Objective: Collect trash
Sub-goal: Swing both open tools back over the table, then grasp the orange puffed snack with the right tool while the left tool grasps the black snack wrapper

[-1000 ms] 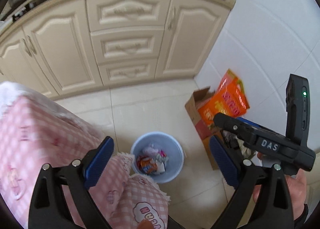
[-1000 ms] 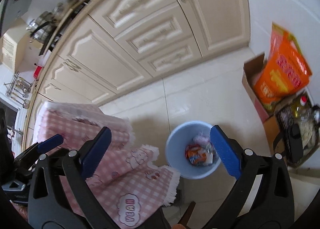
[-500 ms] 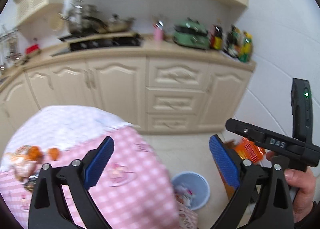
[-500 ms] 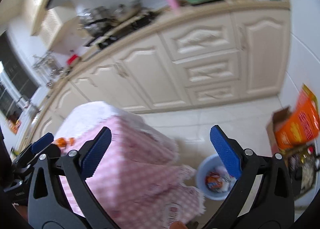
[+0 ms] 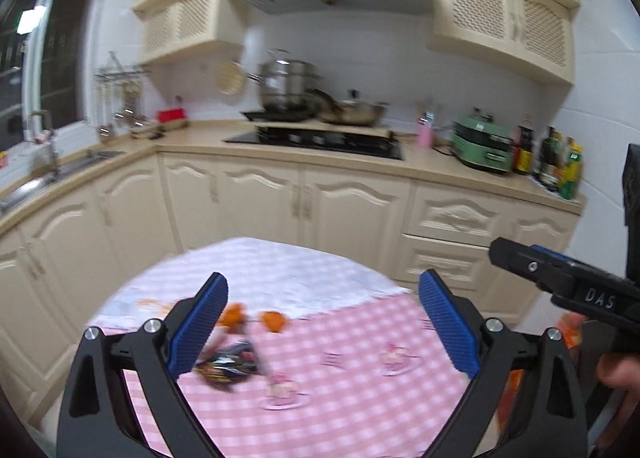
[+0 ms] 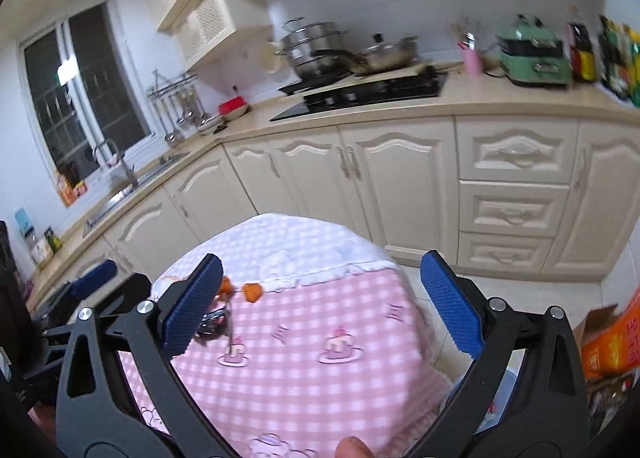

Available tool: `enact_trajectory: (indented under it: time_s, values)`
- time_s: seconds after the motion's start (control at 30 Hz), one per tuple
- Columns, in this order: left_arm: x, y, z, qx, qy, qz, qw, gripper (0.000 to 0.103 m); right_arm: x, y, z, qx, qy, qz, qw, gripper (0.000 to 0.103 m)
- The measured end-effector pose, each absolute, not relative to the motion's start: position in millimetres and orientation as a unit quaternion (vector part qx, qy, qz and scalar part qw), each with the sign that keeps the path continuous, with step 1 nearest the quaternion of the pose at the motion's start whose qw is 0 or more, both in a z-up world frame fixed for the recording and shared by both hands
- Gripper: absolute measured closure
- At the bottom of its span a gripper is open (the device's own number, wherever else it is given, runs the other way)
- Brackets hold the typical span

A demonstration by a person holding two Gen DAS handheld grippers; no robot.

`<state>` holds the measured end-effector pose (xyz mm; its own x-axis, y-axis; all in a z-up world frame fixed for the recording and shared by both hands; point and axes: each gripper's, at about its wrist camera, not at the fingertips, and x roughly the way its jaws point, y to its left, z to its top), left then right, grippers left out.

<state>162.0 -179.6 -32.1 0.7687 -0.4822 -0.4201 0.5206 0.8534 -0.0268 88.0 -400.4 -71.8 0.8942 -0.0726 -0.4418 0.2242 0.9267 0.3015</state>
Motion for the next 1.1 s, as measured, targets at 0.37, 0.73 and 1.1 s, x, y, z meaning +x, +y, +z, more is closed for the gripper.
enact_trajectory:
  time_s: [0.37,0.73,1.1]
  values:
    - [171.8,-89.2,-25.8,0.064,0.215,-0.170,0.959,0.009,144.6,-339.7,-64.0,0.117,0.296,-0.029,0.948,0.006]
    - [200.7,-54.0,-69.4,0.065,0.259,-0.154,0.951,0.009,208.8,-310.0,-119.2,0.072,0.364,-0.001,0.929,0.006]
    - [238.7,-86.6,-146.1,0.081,0.329,-0.206,0.918,0.009,258.5,-308.5,-194.2,0.048,0.428,0.003,0.902,0.008]
